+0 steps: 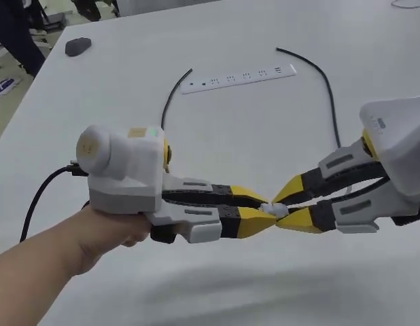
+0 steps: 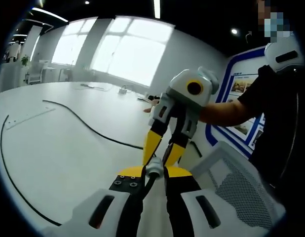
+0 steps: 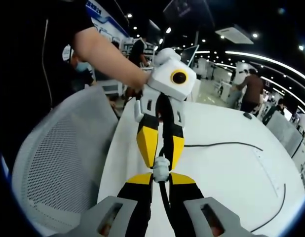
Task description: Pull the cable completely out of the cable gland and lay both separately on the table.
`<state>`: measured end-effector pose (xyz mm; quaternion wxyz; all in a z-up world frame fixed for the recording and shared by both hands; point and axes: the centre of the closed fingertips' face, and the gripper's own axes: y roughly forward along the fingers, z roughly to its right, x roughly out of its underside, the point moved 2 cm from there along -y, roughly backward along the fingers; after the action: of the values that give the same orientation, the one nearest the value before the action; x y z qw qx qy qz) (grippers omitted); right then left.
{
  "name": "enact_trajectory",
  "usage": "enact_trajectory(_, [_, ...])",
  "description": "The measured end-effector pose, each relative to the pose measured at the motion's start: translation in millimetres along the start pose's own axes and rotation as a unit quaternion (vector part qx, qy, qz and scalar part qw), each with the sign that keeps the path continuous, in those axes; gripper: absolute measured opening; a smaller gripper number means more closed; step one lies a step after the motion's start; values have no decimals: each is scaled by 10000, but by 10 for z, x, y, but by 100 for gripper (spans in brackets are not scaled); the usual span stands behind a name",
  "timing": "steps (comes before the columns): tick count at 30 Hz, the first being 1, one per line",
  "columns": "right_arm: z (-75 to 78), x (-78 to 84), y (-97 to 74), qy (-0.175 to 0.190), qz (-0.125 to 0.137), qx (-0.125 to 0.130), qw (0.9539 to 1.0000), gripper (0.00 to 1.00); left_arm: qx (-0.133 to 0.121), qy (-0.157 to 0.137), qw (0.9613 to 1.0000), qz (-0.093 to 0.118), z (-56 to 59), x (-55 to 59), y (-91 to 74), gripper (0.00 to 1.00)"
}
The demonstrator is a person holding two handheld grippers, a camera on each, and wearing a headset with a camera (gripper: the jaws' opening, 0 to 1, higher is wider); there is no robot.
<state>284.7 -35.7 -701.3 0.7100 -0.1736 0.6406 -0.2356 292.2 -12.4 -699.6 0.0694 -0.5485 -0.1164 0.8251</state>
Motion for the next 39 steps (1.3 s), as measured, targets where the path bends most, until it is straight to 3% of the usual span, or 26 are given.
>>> enact_trajectory(8, [0,-15,-17,-45,67,-2,10000,7,34,83,10000,-41,5,10,6,16])
enact_trajectory(16, [8,-19,-22,-41,108,-1,9999,7,22,-28,10000,-13,-4,-1,2,15])
enact_trajectory(20, [-7,-20,-23,-49,108,-52,9999,7,32,-237,9997,-78,-10,0,0,15])
enact_trajectory(22, [0,-25,-30,72,125,-76,9999,8,19,-97,9999,-97,1,-13,-1,15])
enact_trajectory(26, [16,-59,-67,813,313,-233,9959,9,14,426,9990,-158,21,-47,-7,15])
enact_trajectory(29, [16,-76,-92,1088,432,-371,9924,12,6,570,9982,-208,25,-59,-17,15])
enact_trajectory(30, [-8,-109,-102,1129,552,-507,9908,14,27,614,9978,-247,26,-55,-24,15])
enact_trajectory(33, [39,-103,-118,1435,601,-490,9866,13,15,890,9956,-279,31,-67,-30,15])
enact_trajectory(37, [50,-120,-134,2014,797,-714,9736,11,36,1276,9912,-350,73,-77,-16,15])
enact_trajectory(39, [79,-97,-132,1973,776,-688,9748,9,32,1395,9896,-352,78,-87,-10,15])
